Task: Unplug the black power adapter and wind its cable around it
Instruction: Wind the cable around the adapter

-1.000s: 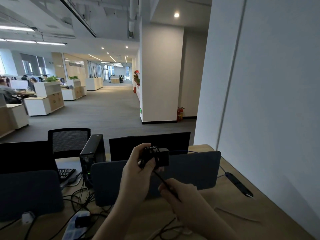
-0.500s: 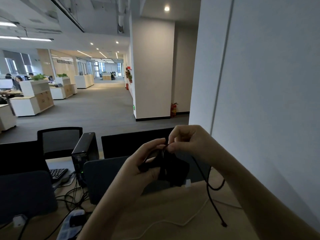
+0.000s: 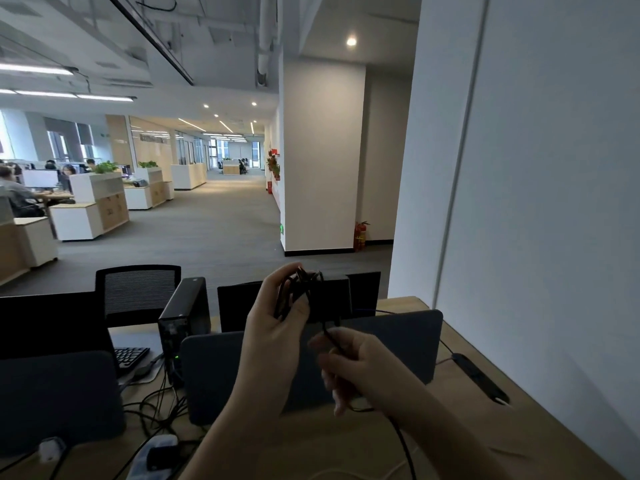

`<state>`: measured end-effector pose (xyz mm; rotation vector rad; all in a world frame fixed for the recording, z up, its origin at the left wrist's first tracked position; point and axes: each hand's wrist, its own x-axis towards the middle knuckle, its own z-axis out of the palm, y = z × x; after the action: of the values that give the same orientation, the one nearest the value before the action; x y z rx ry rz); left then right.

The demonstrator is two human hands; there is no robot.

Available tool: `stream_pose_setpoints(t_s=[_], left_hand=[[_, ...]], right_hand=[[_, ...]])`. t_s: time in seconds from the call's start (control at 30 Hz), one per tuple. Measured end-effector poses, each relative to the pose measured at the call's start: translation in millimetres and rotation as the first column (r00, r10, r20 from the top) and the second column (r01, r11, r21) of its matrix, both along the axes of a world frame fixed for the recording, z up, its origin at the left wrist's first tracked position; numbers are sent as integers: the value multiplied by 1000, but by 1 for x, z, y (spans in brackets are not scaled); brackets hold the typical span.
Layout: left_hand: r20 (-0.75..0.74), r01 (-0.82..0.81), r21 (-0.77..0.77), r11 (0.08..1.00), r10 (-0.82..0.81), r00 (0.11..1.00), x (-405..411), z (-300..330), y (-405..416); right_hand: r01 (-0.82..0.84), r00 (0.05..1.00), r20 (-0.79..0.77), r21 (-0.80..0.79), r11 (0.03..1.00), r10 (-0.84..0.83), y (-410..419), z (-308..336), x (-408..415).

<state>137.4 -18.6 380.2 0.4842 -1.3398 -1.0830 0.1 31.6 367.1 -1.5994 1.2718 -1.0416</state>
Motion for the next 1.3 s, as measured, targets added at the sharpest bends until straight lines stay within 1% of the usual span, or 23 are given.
stream_pose_setpoints(t_s=[0.07,0.13,0.2,0.27,0.3,0.33,0.4,0.43,0.47,0.57,0.63,0.7,0.73,0.83,0.93,1.0,1.13,1.17,1.27,1.3], left_hand=[[-55,-26,26,999,27,998,-2,6,-6],[-40,-91,18,996,91,995,-2,7,-14],[86,-193,-89,977,201,976,0,4,-15],[226,-247,-236,940,300,927,1,-3,-12],[275,-232,-282,931,310,910,1,-6,-9],[317,-185,-300,936,280,906,1,-9,-7],[371,-25,-260,965,124,920,4,-7,-3],[383,59,-218,974,29,923,7,-5,-1],[393,130,-182,975,-50,918,10,-3,0],[418,261,-154,953,-176,891,18,5,7],[330,340,-141,930,-279,902,19,10,13],[183,426,-109,898,-403,897,18,13,17],[130,439,-100,893,-425,896,18,14,18],[55,402,-70,913,-399,915,17,17,20],[-85,438,10,899,-435,896,14,18,23],[-136,410,54,910,-400,906,12,17,22],[-163,314,102,944,-295,941,4,12,18],[-177,294,103,950,-273,946,2,11,17],[-222,239,99,966,-213,952,-1,11,17],[-236,230,87,969,-204,950,-2,13,18]], right_hand=[[30,982,-184,-11,999,-31,6,5,9],[68,912,-400,-78,995,-94,15,11,13],[53,805,-574,-184,981,-152,28,22,13],[6,699,-681,-302,953,-220,42,42,11],[-22,650,-714,-361,932,-261,47,55,10],[-61,602,-736,-429,901,-309,50,68,7],[-155,552,-743,-537,829,-378,50,93,-1],[-184,558,-735,-561,807,-385,48,104,-7],[-188,588,-717,-571,799,-374,45,112,-12],[-136,743,-604,-559,818,-289,35,124,-27],[-140,837,-517,-514,846,-176,25,125,-32],[-149,912,-408,-423,894,-41,15,117,-37],[-163,939,-344,-374,913,27,10,111,-39],[-196,970,-194,-256,947,148,3,90,-43],[-235,970,-108,-172,957,219,2,72,-40],[-194,978,-101,-147,970,180,1,63,-36],[-32,986,-164,-173,984,3,-2,49,-30],[1,985,-170,-178,984,-32,-1,48,-27],[49,961,-261,-167,985,-92,3,42,-19],[61,967,-238,-141,988,-94,5,38,-15]])
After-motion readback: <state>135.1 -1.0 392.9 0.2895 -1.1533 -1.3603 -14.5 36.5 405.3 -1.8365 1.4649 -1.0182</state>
